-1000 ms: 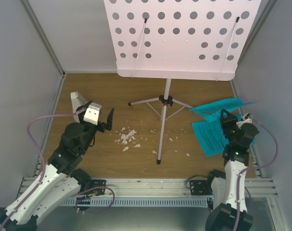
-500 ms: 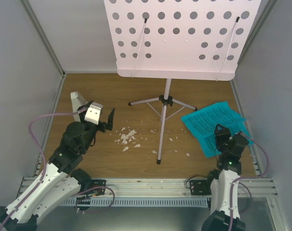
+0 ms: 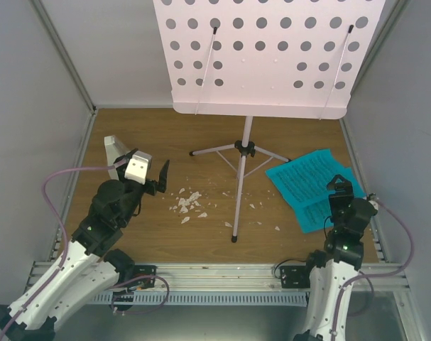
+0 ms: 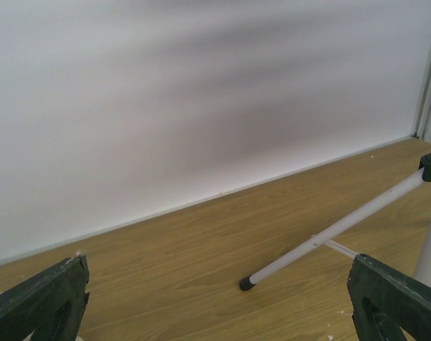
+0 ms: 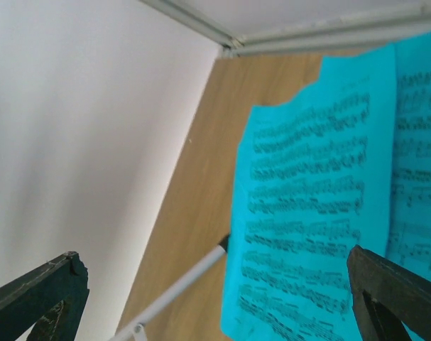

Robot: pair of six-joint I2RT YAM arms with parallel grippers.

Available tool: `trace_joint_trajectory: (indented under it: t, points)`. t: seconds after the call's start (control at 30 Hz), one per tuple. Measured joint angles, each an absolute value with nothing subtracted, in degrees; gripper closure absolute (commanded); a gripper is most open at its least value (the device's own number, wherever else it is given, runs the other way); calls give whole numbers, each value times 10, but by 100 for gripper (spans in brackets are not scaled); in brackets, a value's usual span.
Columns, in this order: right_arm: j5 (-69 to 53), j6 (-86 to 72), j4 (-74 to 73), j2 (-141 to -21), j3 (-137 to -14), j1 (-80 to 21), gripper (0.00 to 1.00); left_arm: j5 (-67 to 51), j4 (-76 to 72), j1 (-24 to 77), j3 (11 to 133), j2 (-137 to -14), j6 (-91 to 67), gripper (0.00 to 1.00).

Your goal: Pack up the instrument practice props

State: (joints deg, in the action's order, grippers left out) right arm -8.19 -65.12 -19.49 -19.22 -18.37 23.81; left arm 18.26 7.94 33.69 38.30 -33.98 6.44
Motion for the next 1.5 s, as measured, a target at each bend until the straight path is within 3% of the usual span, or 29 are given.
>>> trace_joint_trajectory:
  t: [0.3,0.63,0.83,1.13,1.5]
  points:
    - [-135,-522,-191,-256,-334,238,0,180,79,337,383,-349,60,1]
    - [-389,-389,-148,-371,-376,230,1,151,131,337,425,-397,-27,10]
    - [-446,-354,-117,-394,-355,149,11,76,121,366,426,-412,-157,11]
    - [-424,-344,-13,-512,-354,-45,30,15,20,485,347,-484,-326,18]
    - [-383,-280,44,-593,-396,-109,49,0,-67,524,343,-565,-386,25]
